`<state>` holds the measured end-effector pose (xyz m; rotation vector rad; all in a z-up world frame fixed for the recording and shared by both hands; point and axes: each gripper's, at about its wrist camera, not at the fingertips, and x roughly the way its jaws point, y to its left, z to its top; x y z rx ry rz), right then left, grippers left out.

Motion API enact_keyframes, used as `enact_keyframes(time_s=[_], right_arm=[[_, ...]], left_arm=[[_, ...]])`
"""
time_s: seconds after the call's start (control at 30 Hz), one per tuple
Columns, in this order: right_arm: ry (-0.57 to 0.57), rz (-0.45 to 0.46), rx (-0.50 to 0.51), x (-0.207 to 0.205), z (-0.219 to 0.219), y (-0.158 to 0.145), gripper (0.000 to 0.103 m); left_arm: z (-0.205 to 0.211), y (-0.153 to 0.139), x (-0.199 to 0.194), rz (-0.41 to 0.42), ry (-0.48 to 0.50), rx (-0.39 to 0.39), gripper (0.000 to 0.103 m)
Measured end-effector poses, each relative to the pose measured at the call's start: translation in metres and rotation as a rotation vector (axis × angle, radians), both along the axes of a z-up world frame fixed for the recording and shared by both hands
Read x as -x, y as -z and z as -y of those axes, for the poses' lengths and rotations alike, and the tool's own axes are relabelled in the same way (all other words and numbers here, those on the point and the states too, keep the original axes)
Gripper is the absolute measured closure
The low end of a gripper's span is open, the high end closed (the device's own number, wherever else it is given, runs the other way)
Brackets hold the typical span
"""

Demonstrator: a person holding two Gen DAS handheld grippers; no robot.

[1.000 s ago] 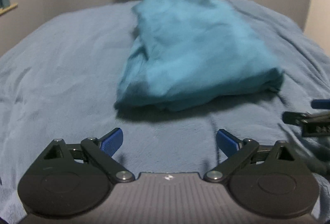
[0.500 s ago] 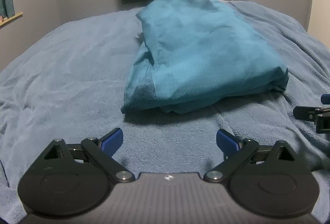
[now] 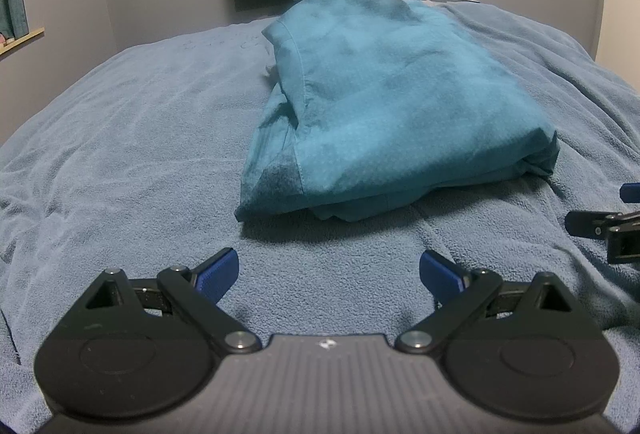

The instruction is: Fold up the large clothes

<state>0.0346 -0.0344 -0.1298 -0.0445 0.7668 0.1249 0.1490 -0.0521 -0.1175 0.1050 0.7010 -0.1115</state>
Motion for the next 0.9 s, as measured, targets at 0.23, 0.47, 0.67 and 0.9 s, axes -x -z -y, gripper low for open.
enact_keyframes(time_s=[0.23,0.47,0.67,0.9], right_arm=[[-0.003,-0.007,0.003,-0.0004,-0.0005,0.0008,0.0],[-0.003,-0.009,0.004,-0.0012,-0.001,0.0019,0.0],[-0.002,-0.01,0.005,-0.0021,-0.0015,0.0025,0.0],[-0.003,-0.016,0.008,-0.0018,-0.0009,0.0051,0.0]], left_arm=[[0.0002,-0.0001,0.0003,0.0,0.0,0.0,0.005],[0.0005,-0.0002,0.0005,0.0,-0.001,0.0,0.005],[0.0007,-0.0004,0.0005,0.0,-0.001,0.0,0.005],[0.0008,0.0002,0.0007,-0.002,0.0,0.001,0.005]])
